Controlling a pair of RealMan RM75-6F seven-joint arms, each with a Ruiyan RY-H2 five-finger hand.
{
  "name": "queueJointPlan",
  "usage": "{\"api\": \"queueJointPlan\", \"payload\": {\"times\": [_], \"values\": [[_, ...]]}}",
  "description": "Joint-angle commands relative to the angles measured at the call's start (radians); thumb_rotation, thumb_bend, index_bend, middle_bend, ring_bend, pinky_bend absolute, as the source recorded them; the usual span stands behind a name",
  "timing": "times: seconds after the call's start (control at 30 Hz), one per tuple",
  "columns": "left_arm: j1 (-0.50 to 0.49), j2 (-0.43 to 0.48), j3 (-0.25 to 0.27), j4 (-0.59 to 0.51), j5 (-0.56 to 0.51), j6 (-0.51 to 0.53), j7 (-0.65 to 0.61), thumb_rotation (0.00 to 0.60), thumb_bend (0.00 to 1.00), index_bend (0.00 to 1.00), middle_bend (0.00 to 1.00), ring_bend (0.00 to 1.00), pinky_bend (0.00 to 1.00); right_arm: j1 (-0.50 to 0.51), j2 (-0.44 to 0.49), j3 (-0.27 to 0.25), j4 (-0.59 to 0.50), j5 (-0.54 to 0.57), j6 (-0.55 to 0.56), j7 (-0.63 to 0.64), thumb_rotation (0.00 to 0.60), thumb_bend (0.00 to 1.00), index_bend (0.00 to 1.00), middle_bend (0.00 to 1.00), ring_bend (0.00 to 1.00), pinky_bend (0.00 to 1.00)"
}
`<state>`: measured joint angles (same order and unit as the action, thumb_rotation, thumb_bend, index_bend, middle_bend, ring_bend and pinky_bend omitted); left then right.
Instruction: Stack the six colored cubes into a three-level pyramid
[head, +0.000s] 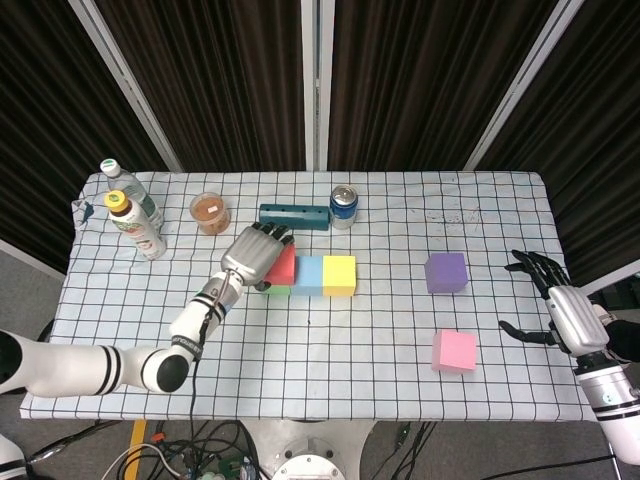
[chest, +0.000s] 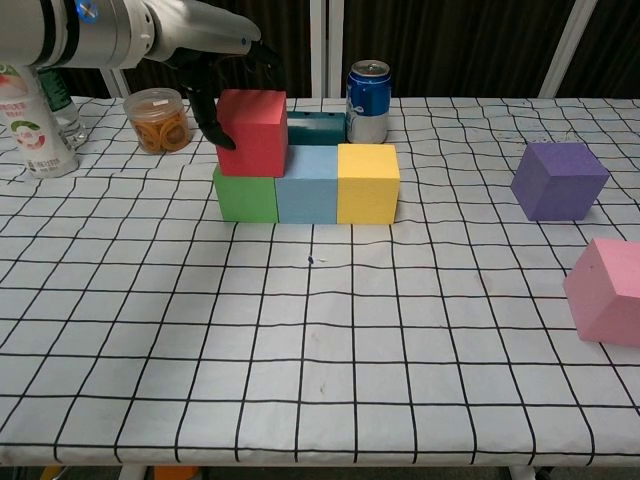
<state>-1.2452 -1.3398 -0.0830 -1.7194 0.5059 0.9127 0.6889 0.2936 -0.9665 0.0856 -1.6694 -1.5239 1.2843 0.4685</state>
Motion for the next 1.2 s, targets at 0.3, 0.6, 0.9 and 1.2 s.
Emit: {"api": "queueJointPlan", "payload": {"times": [0.3,0.6,0.9,1.2], "values": [[0.01,-0.028,-0.028,0.029,-0.003,0.015,-0.031,0.6,0.17,0.34,0.16,0.1,0.21,-0.001,0.002,0.002,-0.001,0.006,-0.002,-0.002,0.6,0.13,0.0,0.21,0.0,0.0],[-0.005,-0.021,-0.06,0.017,-0.028,0.012,-0.033,0.6,0.17,0.34,0.16,0.1,0.21,-0.004,0.006,0.005,-0.002,0.007,0.004,-0.001,0.6,0.13,0.0,0.21,0.0,0.0],[-0.039,-0.049,-0.069,0.032,-0.093,0.015,0.001,0.6,0.17,0.34,0.16,0.1,0.22,-0.007,0.008,0.003,0.0,0.009,0.001,0.0,0.6,0.13,0.0,0.21,0.0,0.0],[-0.044,-0.063,-0.054,0.037,-0.092,0.029,0.024,0.6,0.17,0.34,0.16,0.1,0.22,-0.007,0.005,0.003,0.009,0.011,-0.003,0.009,0.6,0.13,0.0,0.21,0.0,0.0]]}}
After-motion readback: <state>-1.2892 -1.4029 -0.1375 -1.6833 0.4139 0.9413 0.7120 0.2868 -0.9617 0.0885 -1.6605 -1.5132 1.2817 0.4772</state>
